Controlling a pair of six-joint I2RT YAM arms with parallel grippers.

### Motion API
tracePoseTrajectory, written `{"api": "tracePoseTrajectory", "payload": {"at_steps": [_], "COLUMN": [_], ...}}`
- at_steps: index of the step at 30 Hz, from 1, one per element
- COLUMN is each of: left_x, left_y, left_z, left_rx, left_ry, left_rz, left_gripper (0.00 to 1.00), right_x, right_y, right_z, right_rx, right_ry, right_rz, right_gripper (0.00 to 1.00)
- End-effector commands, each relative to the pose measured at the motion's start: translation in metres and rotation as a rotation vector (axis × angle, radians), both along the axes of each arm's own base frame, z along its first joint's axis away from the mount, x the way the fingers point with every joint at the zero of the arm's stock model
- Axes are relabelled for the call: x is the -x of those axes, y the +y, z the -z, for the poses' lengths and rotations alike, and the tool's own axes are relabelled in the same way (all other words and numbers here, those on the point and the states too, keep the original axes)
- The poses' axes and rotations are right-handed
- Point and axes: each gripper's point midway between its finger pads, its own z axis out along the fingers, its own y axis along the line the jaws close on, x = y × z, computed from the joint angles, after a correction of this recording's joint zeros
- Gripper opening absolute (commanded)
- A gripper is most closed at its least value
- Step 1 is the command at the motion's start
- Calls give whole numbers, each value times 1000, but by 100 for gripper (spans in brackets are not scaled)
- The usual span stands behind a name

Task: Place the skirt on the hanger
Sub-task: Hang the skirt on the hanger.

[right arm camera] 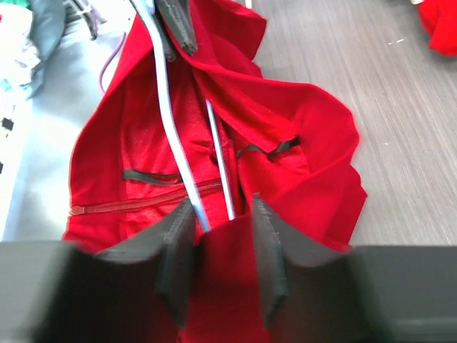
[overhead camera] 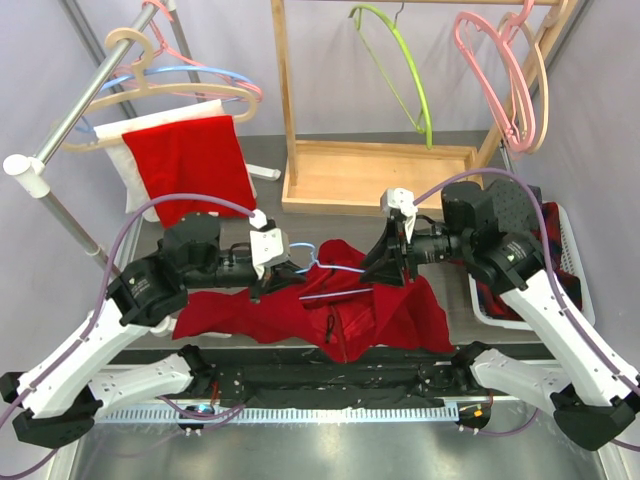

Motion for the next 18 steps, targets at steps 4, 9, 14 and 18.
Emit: {"api": "tracePoseTrajectory", "payload": {"at_steps": [4,9,14,18], "left_x": [-5,-27,-70,-116], "left_y": [-5,-4,12,44], "left_z": [-31,-33,-35,-36], "left_rx": [114,134,152,162], "left_ry": [-55,-51,-57,-60], "left_rz": [-22,-143,-418,-761], "left_gripper": [0,3,94,100], "right_x": [0,-22,-40,-54], "right_y": [8,8,4,-2], "right_z": [-1,-11,-18,-20], "right_rx": [-20,-52,-51,-40], "right_ry": [31,1,-13,-40], "right_rz": [-44,97,221,309], "right_gripper": [1,1,1,1]}}
